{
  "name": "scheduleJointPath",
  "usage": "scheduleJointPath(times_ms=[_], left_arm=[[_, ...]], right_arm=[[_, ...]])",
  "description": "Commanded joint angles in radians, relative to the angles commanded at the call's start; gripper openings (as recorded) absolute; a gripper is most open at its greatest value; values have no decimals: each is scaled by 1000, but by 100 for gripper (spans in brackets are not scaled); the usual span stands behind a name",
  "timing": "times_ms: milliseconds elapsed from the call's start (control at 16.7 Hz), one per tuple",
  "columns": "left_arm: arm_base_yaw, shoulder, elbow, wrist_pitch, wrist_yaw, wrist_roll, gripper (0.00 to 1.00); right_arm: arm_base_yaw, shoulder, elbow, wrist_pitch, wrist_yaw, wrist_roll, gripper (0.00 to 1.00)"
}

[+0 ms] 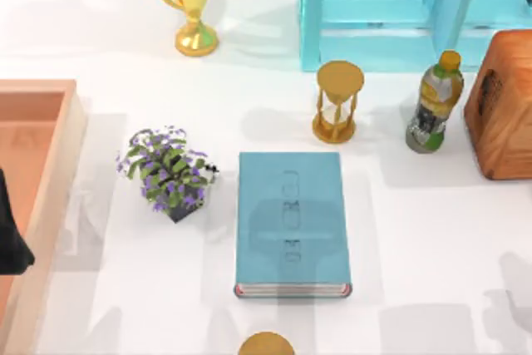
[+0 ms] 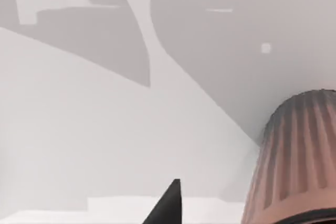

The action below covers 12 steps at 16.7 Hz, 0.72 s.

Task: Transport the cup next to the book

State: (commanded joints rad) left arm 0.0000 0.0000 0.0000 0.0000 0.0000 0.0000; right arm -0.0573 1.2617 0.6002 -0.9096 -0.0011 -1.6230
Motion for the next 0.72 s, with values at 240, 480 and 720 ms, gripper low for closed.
scheduleJointPath(times_ms=[240,480,720], left_arm=[[0,0,0,0,0,0,100],[0,0,0,0,0,0,100],[0,0,0,0,0,0,100]], right_arm=[[0,0,0,0,0,0,17],[0,0,0,0,0,0,0],[0,0,0,0,0,0,0]])
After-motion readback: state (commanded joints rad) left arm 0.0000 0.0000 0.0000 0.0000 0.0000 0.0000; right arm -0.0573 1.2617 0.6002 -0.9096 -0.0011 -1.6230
